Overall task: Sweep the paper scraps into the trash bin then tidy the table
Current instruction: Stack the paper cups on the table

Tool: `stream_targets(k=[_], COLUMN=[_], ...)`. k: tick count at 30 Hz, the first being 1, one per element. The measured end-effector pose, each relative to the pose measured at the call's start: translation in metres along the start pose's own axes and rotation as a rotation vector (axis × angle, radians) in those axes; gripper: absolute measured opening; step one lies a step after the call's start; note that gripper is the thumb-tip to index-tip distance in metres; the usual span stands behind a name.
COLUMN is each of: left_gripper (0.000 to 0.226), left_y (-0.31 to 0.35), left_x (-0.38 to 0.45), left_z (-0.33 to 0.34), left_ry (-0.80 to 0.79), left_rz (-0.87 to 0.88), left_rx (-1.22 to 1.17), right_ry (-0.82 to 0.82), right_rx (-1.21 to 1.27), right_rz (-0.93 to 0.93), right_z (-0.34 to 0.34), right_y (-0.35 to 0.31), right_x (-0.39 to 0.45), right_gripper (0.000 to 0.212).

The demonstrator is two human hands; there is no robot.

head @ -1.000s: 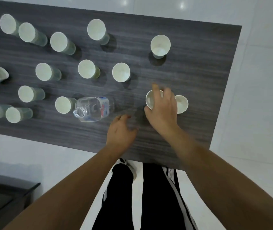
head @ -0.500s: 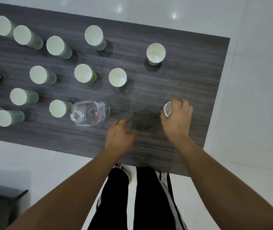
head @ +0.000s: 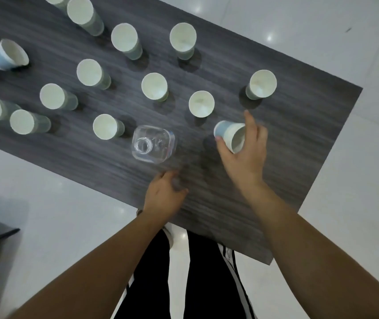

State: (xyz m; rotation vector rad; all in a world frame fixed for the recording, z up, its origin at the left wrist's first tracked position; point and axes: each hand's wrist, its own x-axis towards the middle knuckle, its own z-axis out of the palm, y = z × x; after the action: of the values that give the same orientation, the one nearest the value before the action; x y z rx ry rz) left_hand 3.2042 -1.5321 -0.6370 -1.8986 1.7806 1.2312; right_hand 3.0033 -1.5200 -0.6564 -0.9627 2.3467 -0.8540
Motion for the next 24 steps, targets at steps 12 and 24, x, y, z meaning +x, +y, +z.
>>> stream_targets(k=[12,24], left_gripper=[0.053,0.113], left_y=[-0.06,-0.106], left_x=[-0.004,-0.043], left_z=[-0.016,-0.034], left_ry=[0.07,-0.167], left_rz=[-0.162,0.114], left_rx=[-0.112,-0.05], right_ry=[-0.457,-0.833], right_rx=[-0.47,0.274], right_rz=[-0.128,0.632], right_z=[0.071,0.073], right_y=[-0.045,-0.059], right_x=[0.059,-0.143], right_gripper=[0.075,0.101])
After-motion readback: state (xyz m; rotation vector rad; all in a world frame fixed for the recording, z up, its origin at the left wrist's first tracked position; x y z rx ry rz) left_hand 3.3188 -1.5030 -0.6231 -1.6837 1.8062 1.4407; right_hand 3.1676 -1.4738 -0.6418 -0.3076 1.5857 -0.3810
